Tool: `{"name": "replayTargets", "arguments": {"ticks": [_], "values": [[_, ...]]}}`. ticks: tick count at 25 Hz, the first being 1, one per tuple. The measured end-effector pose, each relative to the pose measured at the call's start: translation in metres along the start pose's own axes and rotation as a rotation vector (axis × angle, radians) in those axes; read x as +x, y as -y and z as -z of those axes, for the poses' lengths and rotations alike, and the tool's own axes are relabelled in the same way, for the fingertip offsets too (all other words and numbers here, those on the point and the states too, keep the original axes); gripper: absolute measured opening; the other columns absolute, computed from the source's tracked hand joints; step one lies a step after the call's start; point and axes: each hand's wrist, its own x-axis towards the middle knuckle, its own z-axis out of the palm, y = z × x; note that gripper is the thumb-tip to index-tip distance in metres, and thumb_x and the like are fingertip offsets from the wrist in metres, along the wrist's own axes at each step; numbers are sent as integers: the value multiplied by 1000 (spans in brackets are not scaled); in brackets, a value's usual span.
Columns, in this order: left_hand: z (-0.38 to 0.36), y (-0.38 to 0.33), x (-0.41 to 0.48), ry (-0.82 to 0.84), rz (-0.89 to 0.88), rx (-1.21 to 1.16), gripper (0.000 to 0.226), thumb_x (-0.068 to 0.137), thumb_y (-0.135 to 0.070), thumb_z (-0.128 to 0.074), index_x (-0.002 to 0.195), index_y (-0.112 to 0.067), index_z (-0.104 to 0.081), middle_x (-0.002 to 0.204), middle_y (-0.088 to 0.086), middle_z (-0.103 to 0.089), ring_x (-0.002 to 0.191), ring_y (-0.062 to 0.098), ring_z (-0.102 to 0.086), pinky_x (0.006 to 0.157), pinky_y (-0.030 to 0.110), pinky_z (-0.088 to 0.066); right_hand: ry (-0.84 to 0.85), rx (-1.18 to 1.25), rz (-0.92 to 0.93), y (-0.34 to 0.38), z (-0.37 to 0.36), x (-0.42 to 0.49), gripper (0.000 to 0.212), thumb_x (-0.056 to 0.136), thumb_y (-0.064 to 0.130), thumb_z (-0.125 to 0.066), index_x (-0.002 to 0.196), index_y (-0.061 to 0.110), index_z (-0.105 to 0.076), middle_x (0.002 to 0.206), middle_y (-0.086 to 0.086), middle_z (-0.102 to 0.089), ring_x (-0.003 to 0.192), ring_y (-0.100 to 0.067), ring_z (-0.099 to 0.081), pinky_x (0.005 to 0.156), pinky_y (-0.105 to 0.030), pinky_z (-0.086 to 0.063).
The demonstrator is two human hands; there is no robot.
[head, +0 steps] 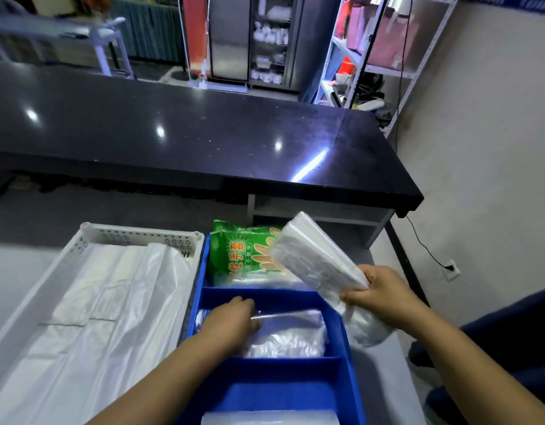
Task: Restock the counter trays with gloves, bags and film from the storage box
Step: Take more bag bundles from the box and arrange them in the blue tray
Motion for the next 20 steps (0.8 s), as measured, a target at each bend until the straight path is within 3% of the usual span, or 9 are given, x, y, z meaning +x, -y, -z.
{"name": "replayTargets", "arguments": {"ticks": [3,6,8,10,12,13,20], "values": [[-1,-7,-10,-61,22,82,25,86,-26,-48,106,-14,-58,114,14,-64,106,35,-57,80,37,-45,68,-138,118,21,-9,15,14,76,29,-70,88,33,-63,85,7,-69,80,-10,-65,72,-32,-56],[-10,-6,-31,-209,5,103,24,83,-26,-45,100,-15,-58,105,9,-67,102,31,-58,75,36,-43,78,-480,298,36,-26,26,23,80,38,-61,100,29,-62,92,2,-71,85,-19,-64,74,-39,-55],[-17,-5,-46,-306,9,78,23,82,-31,-45,96,-16,-56,100,3,-67,98,26,-59,73,36,-44,96,-663,414,37,-42,32,29,80,41,-56,106,27,-57,97,-1,-71,89,-25,-63,73,-34,-52],[-17,-8,-60,-341,-26,109,17,72,-33,-60,80,-18,-59,80,-1,-68,78,21,-64,58,33,-48,140,-760,499,35,-58,34,28,81,39,-54,106,27,-55,99,-3,-70,91,-29,-63,68,-31,-44],[-16,-11,-69,-328,-102,137,27,46,-32,-80,57,-20,-59,52,-5,-62,50,15,-60,37,25,-41,176,-815,545,34,-69,38,25,80,37,-54,103,27,-54,96,-5,-70,90,-31,-63,63,-31,-37],[-15,-13,-71,-342,-116,167,31,37,-33,-83,52,-22,-58,46,-7,-58,44,12,-57,33,22,-37,187,-831,551,33,-72,41,25,80,36,-55,103,27,-55,95,-5,-70,89,-32,-63,63,-31,-36],[-17,-16,-70,-329,-128,216,31,32,-33,-84,51,-28,-60,43,-10,-56,41,7,-53,32,20,-32,416,-638,410,23,-97,61,25,74,36,-62,97,27,-61,99,-1,-68,90,-24,-59,69,-30,-41]]}}
